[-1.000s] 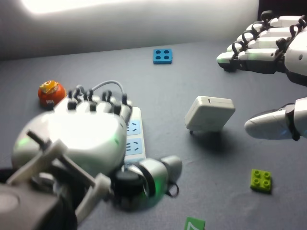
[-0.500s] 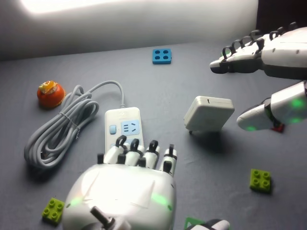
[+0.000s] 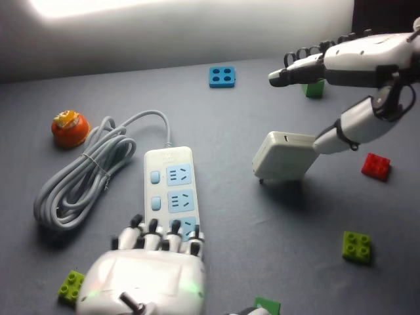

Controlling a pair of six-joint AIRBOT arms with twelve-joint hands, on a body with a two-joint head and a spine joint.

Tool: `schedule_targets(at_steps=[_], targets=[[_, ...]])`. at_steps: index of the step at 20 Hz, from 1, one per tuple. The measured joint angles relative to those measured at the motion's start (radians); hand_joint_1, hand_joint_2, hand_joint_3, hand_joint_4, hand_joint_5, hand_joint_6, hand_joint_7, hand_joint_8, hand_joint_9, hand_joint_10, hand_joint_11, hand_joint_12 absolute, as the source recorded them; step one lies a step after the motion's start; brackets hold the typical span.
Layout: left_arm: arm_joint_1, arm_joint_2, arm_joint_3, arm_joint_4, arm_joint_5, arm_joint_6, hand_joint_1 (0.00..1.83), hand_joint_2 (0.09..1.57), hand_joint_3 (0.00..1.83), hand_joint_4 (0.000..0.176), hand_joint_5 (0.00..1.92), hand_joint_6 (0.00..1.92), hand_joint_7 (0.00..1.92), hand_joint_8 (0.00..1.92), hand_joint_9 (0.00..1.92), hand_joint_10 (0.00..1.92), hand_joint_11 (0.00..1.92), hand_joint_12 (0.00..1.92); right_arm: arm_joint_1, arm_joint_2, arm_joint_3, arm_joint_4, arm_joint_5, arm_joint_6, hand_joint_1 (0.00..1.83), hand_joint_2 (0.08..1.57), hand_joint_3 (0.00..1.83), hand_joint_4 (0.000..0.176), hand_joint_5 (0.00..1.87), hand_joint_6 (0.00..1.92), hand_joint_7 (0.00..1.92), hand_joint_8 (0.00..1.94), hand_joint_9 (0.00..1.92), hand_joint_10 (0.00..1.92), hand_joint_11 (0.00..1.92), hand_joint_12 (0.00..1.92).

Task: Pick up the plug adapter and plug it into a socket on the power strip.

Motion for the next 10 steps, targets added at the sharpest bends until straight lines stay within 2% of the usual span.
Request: schedule_targets(at_steps=[2, 5, 8, 9, 10], targets=[[0.000, -0.033, 0.022, -0.001, 0.011, 0.000, 0.00, 1.20, 0.00, 0.000, 0.09, 0.00, 0.08, 0.00, 0.09, 0.00, 0.00, 0.24, -0.006, -0.019, 0.009, 0.000, -0.005, 0.034, 1.10, 1.04, 0.00, 0.000, 0.18, 0.01, 0.17, 0.01, 0.17, 0.01, 0.00, 0.52], [-0.001, -0.078, 0.043, -0.002, 0.019, 0.000, 0.00, 1.21, 0.00, 0.000, 0.10, 0.00, 0.08, 0.00, 0.09, 0.00, 0.00, 0.26, -0.012, -0.039, 0.022, 0.002, -0.031, 0.122, 1.09, 1.06, 0.00, 0.000, 0.18, 0.01, 0.17, 0.00, 0.17, 0.00, 0.00, 0.53], [-0.001, -0.092, 0.058, -0.003, 0.027, -0.011, 0.00, 1.21, 0.00, 0.000, 0.08, 0.00, 0.06, 0.00, 0.07, 0.00, 0.00, 0.20, -0.027, -0.066, 0.065, 0.000, -0.043, 0.178, 1.12, 1.04, 0.00, 0.000, 0.22, 0.01, 0.18, 0.00, 0.19, 0.01, 0.00, 0.54], [0.000, -0.092, 0.063, -0.003, 0.024, -0.012, 0.00, 1.21, 0.00, 0.000, 0.08, 0.00, 0.06, 0.00, 0.07, 0.00, 0.00, 0.20, -0.031, -0.072, 0.074, 0.000, -0.042, 0.180, 1.10, 1.05, 0.00, 0.000, 0.24, 0.01, 0.19, 0.00, 0.19, 0.00, 0.00, 0.58], [0.000, -0.092, 0.074, -0.003, 0.023, -0.014, 0.00, 1.22, 0.00, 0.000, 0.07, 0.00, 0.05, 0.00, 0.07, 0.00, 0.00, 0.17, -0.038, -0.082, 0.088, -0.001, -0.043, 0.182, 1.05, 1.06, 0.00, 0.000, 0.21, 0.00, 0.17, 0.00, 0.17, 0.00, 0.00, 0.54]])
